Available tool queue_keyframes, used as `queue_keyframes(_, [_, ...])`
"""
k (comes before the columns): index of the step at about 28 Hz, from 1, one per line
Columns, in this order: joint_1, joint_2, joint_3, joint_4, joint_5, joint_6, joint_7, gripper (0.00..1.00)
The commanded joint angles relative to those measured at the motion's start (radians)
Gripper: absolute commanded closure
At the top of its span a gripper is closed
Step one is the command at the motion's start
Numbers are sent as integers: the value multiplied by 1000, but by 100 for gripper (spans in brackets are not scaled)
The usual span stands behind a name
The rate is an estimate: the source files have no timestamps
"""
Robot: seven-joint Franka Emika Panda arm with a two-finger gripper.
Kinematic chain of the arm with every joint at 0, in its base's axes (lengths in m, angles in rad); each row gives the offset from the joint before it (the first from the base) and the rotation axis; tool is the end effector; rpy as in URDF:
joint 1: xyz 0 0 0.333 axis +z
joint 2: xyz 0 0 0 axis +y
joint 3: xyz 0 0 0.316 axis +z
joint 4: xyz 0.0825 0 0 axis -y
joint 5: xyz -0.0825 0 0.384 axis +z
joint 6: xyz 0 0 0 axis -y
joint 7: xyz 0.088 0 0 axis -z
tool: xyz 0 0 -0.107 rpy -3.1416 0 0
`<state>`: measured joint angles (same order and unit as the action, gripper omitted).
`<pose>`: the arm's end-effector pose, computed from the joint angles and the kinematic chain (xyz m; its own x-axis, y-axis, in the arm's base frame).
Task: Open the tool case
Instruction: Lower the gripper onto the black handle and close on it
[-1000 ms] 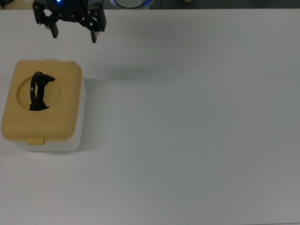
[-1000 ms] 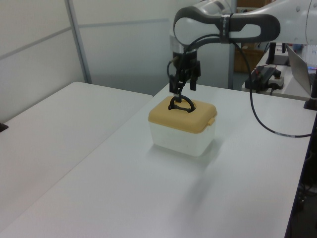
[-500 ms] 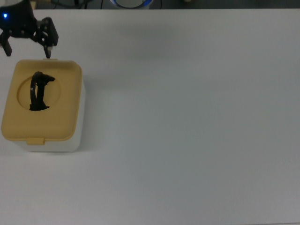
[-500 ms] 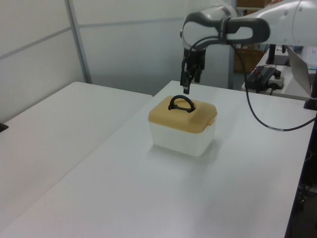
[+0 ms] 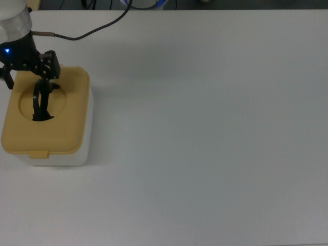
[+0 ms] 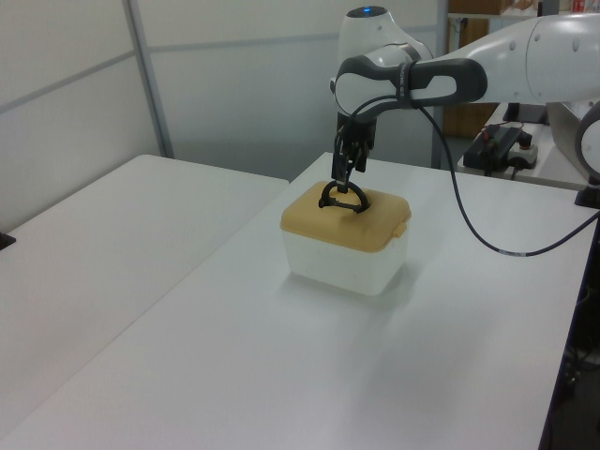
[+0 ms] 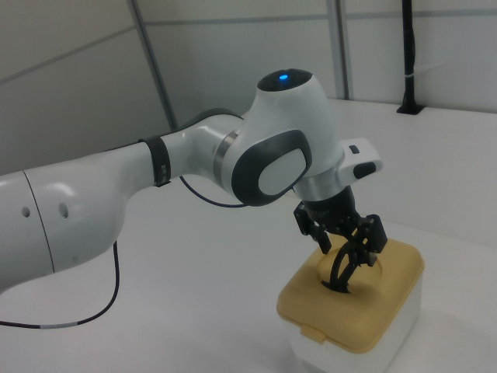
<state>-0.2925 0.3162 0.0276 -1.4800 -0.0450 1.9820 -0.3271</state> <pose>0.6507 -0.1820 0.5135 0.9832 0.0807 0.1635 0.0662 -0.9935 0.0927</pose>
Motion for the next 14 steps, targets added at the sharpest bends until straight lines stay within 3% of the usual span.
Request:
queue_keyframes(1, [3,1,5,9,-9,-2,-17,56])
queue_keyframes(4, [7,0,6,3,-7,-2,-16,75])
queue_keyframes(7, [12,0,9,-8,-10,-2,-13,82])
queue_keyframes(10, [15,0,12,-10,-10,-3,-7,96])
queue_keyframes(14, [16,0,14,-16,-12,-3,-7,100])
